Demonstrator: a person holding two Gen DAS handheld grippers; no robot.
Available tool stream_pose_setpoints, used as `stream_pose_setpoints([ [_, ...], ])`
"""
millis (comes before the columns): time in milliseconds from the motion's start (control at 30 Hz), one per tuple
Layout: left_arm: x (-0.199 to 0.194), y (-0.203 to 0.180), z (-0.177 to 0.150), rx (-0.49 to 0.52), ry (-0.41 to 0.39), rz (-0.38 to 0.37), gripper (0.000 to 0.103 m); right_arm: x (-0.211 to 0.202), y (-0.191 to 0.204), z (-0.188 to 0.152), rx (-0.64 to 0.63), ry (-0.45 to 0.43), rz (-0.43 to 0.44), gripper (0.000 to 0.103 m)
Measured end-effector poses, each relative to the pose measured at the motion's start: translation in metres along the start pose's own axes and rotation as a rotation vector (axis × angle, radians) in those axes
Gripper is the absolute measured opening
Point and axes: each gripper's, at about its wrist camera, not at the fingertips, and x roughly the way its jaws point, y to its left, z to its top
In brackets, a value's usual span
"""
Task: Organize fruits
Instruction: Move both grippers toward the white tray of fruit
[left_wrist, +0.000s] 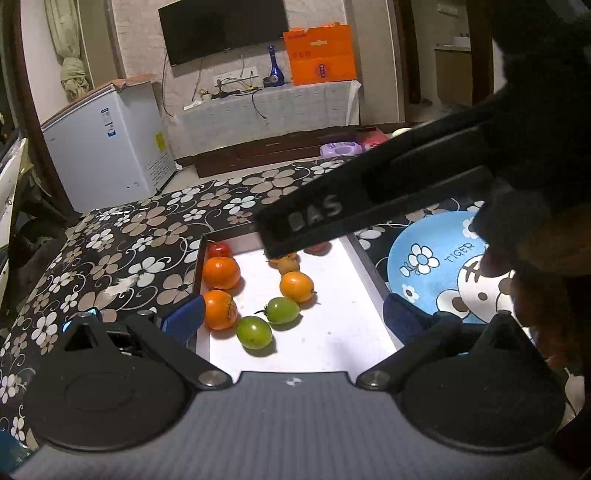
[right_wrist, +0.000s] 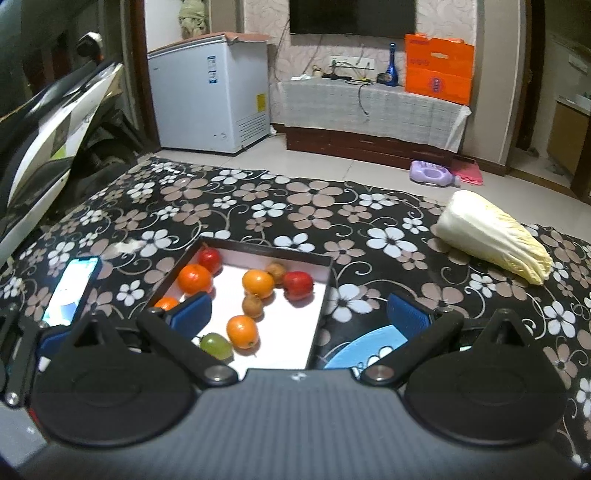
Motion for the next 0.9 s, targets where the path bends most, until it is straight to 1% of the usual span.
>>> stream_pose_setpoints([
  [367,0.002,0.002,-0.003,0.025,0.009,-0.006,0.103,0.004,0.009,0.000,-0.028,0.004,0.045,0.103],
  [467,0.003,0.002,-0.004,0.029,0.009,0.002,0.103,0.004,0.012,-0.001,-0.043,0.006,0.057,0.103],
  [733,0.007,0.006,-0.005,0.003,0.042,0.001,0.103,0.009,0.017,-0.003,-0.097,0.005,0.105,0.103],
  [900,0.005,0.011,-0.005,-0.015,0.036,-0.006,0.103,0.009,0.018,-0.004,-0.115,-0.007,0.128,0.103],
])
